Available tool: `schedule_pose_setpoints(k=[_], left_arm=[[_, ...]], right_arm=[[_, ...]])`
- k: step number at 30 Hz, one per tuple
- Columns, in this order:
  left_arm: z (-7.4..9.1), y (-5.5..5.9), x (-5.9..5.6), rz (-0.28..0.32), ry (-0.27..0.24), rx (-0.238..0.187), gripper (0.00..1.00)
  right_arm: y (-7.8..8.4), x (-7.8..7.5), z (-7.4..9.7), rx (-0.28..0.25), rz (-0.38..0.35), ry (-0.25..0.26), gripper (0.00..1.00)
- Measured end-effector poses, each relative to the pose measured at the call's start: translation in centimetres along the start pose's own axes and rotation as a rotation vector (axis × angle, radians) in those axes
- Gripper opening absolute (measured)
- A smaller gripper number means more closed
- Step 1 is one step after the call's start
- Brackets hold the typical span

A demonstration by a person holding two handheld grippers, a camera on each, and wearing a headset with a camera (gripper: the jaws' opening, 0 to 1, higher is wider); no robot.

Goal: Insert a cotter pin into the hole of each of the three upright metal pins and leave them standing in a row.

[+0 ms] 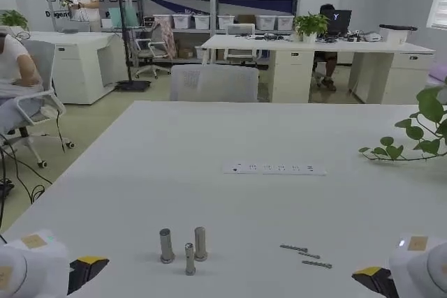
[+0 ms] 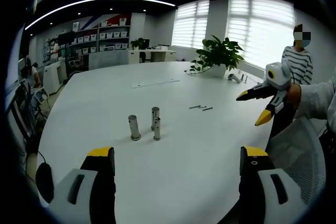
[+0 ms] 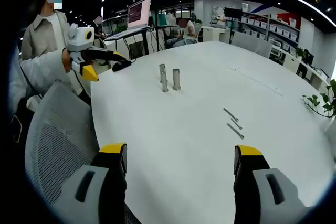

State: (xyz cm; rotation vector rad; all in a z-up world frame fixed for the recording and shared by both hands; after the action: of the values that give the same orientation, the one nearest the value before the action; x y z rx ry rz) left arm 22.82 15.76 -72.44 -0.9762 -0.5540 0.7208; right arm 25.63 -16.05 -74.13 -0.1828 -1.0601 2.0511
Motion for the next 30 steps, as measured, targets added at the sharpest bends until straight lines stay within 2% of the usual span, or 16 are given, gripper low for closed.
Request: schedule_pose_setpoints(k=[30], left_arm=[[-0.06, -0.05, -0.20, -0.002, 0.010, 0.003, 1.00]], right_arm=[[0.32, 0.01, 0.39, 0.006, 0.001, 0.002, 0.86]])
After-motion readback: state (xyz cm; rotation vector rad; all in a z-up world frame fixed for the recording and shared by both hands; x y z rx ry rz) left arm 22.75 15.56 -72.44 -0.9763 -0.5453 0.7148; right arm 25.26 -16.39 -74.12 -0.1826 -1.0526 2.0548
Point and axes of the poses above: the centre of the closed fingertips' face, and the gripper's own axes: z roughly backward along the fingers, x roughly to its left, y roughly out of its underside, the point moved 7 cm from there along z, roughly backward along the fingers, and after that the axes turned 15 degrees about -z, right-handed, at the moved point
